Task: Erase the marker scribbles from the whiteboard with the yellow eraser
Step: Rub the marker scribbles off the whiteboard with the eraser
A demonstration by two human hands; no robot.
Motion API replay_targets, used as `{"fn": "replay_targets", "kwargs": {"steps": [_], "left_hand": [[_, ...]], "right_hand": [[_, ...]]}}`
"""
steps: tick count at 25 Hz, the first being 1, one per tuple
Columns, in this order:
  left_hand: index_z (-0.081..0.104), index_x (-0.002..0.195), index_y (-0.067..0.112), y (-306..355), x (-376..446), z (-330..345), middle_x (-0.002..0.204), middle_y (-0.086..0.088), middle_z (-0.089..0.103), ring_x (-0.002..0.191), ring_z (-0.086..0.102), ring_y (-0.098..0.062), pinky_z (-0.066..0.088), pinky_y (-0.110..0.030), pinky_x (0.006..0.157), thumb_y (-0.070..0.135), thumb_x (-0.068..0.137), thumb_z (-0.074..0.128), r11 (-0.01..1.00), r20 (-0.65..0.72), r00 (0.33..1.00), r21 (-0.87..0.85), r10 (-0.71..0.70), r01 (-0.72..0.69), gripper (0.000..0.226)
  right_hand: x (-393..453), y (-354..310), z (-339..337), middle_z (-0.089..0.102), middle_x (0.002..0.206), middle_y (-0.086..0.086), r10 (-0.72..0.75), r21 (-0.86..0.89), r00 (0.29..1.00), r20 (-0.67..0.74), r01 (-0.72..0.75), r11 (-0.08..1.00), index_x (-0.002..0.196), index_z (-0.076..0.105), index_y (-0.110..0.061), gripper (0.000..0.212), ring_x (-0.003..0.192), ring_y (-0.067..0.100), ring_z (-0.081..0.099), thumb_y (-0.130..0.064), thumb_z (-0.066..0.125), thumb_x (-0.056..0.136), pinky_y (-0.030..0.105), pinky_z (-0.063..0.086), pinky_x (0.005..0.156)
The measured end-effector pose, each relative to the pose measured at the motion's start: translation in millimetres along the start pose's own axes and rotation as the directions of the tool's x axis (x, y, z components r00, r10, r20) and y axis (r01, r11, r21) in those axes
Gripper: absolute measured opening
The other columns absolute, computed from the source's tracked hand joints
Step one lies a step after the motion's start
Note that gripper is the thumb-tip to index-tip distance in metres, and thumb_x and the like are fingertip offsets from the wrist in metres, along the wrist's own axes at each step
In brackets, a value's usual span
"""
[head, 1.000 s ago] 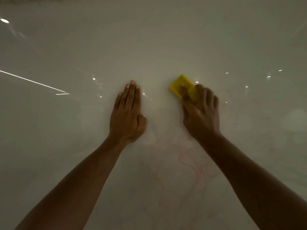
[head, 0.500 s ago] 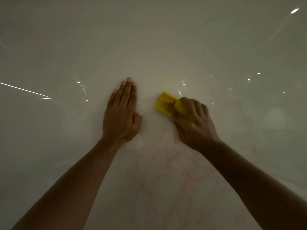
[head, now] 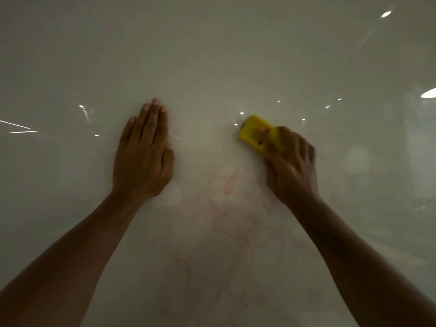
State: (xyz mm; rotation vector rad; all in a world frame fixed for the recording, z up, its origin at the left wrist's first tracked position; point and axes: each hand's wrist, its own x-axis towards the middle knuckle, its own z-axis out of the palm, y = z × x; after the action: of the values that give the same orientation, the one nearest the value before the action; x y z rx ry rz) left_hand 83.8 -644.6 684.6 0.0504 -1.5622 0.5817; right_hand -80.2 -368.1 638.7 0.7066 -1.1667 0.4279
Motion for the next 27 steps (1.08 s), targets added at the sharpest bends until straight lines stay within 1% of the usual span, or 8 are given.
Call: {"fn": "replay_targets", "kwargs": {"steps": [3,8,13,16,18,22,23,27], "left_hand": [[0.023,0.167,-0.002,3,-2,3,0.175,-0.021,0.022,0.162,0.024,-0.038,0.021,-0.053,0.131,0.024,0.106,0.029,1.000,-0.023,1.000,0.030,-0.008,0.009,0.067],[0.023,0.167,-0.004,7,0,6,0.175,-0.023,0.022,0.162,0.026,-0.039,0.022,-0.053,0.131,0.026,0.111,0.025,0.999,-0.035,0.999,0.030,0.038,-0.037,0.063],[0.025,0.167,-0.001,19,-4,11,0.175,-0.019,0.023,0.162,0.026,-0.037,0.021,-0.052,0.131,0.027,0.111,0.026,1.000,-0.057,0.998,-0.009,0.008,-0.009,0.063],[0.028,0.167,0.000,18,-5,10,0.175,-0.018,0.026,0.161,0.029,-0.036,0.022,-0.051,0.130,0.027,0.111,0.027,1.000,-0.075,0.997,-0.022,0.005,-0.007,0.062],[0.029,0.166,0.001,18,-7,10,0.175,-0.017,0.027,0.161,0.029,-0.036,0.023,-0.050,0.130,0.028,0.111,0.027,0.999,-0.070,0.997,-0.029,0.012,-0.014,0.061],[0.030,0.167,0.002,17,-8,10,0.175,-0.016,0.027,0.161,0.030,-0.036,0.024,-0.051,0.130,0.028,0.111,0.027,1.000,-0.060,0.998,-0.025,0.009,-0.011,0.062],[0.030,0.167,0.002,17,-8,10,0.174,-0.016,0.028,0.161,0.030,-0.036,0.024,-0.051,0.130,0.027,0.111,0.028,1.000,-0.064,0.998,-0.021,0.011,-0.012,0.061],[0.031,0.167,0.003,17,-9,8,0.174,-0.016,0.028,0.160,0.031,-0.036,0.025,-0.052,0.129,0.026,0.110,0.032,1.000,-0.069,0.997,-0.014,0.025,-0.026,0.061]], "right_hand": [[-9,-13,1,0.053,0.140,0.026,0.378,0.003,0.922,-0.086,-0.379,0.925,0.151,0.054,-0.016,0.049,0.118,0.040,0.047,-0.019,0.053,0.102,0.047,0.038,0.093],[-17,21,-11,0.058,0.138,0.026,-0.130,-0.008,0.991,0.029,0.130,0.991,0.143,0.059,-0.019,0.046,0.116,0.043,0.055,-0.013,0.064,0.097,0.049,0.043,0.093],[-10,24,-7,0.050,0.145,0.024,0.568,0.013,0.820,-0.075,-0.568,0.823,0.148,0.057,-0.021,0.050,0.121,0.034,0.039,-0.024,0.053,0.098,0.048,0.036,0.095],[-11,-12,-6,0.055,0.143,0.024,0.012,0.093,0.998,0.056,-0.017,0.995,0.137,0.067,-0.019,0.043,0.120,0.039,0.048,-0.016,0.061,0.094,0.047,0.039,0.095],[-8,3,-10,0.057,0.143,0.023,-0.239,0.072,0.967,0.085,0.233,0.970,0.142,0.062,-0.021,0.048,0.119,0.042,0.055,-0.013,0.066,0.094,0.048,0.042,0.094],[-2,35,-6,0.051,0.146,0.022,0.476,0.036,0.878,-0.057,-0.475,0.879,0.150,0.054,-0.023,0.050,0.119,0.036,0.043,-0.024,0.056,0.100,0.049,0.038,0.094],[-4,26,-3,0.051,0.146,0.023,0.479,0.028,0.875,-0.076,-0.478,0.878,0.149,0.056,-0.021,0.049,0.119,0.036,0.043,-0.025,0.055,0.099,0.048,0.037,0.094],[-15,8,-8,0.059,0.141,0.024,-0.226,0.068,0.973,0.047,0.223,0.972,0.141,0.064,-0.020,0.041,0.117,0.042,0.055,-0.020,0.060,0.100,0.047,0.042,0.093]]}}
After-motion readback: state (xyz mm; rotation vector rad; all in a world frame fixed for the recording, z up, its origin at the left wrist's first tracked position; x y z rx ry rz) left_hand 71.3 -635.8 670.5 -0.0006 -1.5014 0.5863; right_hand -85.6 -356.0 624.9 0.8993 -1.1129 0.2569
